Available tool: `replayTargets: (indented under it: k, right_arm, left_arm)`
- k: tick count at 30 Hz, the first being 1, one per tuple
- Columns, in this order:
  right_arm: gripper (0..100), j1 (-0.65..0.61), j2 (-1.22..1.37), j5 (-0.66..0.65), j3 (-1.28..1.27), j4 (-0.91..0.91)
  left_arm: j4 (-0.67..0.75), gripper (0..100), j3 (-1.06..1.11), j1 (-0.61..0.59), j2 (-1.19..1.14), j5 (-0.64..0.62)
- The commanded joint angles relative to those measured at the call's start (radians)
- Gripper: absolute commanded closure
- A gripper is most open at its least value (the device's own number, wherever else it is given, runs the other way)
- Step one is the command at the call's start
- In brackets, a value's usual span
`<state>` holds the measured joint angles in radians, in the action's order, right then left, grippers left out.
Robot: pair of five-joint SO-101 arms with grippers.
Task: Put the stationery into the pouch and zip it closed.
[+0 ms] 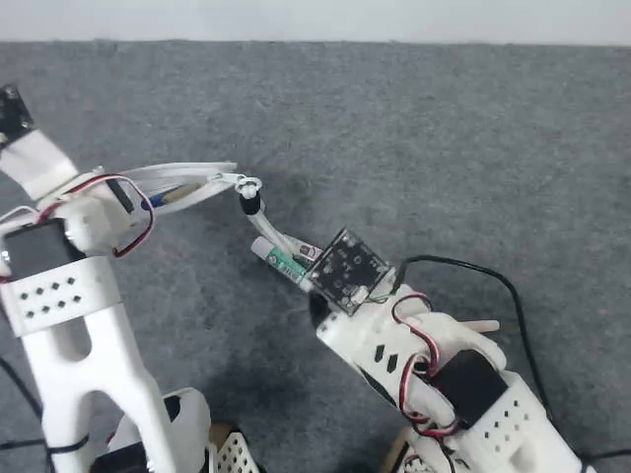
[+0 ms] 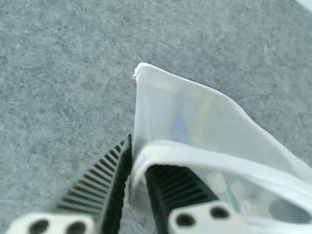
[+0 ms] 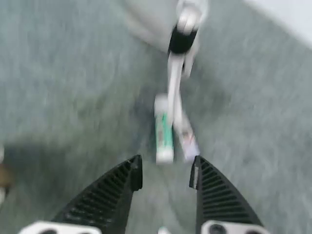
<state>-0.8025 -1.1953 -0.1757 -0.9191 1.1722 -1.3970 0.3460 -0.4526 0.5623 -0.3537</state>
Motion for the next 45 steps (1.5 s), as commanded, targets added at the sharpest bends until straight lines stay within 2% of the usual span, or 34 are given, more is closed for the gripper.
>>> replayTargets:
  k: [1, 4, 9, 12, 17, 26, 37, 45]
  right_arm:
    - [83.8, 0.013, -0.036, -0.044, 0.061, 0.117]
    - [84.0, 0.031, -0.008, -0.098, 0.060, 0.173]
    - [83.8, 0.136, 0.185, -0.206, 0.063, 0.177]
    - [83.9, 0.160, 0.305, -0.301, 0.064, 0.148]
    - [83.9, 0.170, 0.478, -0.388, 0.060, 0.134]
    - [84.0, 0.308, 0.751, -0.529, 0.060, 0.001]
    - [84.2, 0.311, 0.960, -0.546, 0.061, -0.154]
    - [97.3, 0.323, 1.089, -0.543, 0.061, -0.285]
  left_arm:
    - [0.037, 99, -0.021, -0.006, 0.006, -0.014]
    - [0.035, 99, -0.021, -0.006, 0.006, -0.014]
    - [0.035, 99, -0.021, -0.006, 0.006, -0.014]
    - [0.035, 99, -0.021, -0.006, 0.006, -0.014]
    - [0.035, 99, -0.021, -0.006, 0.006, -0.014]
    - [0.035, 99, -0.021, -0.002, 0.006, -0.014]
    - [0.035, 99, -0.021, -0.002, 0.006, -0.014]
    - [0.035, 99, -0.021, -0.002, 0.006, -0.012]
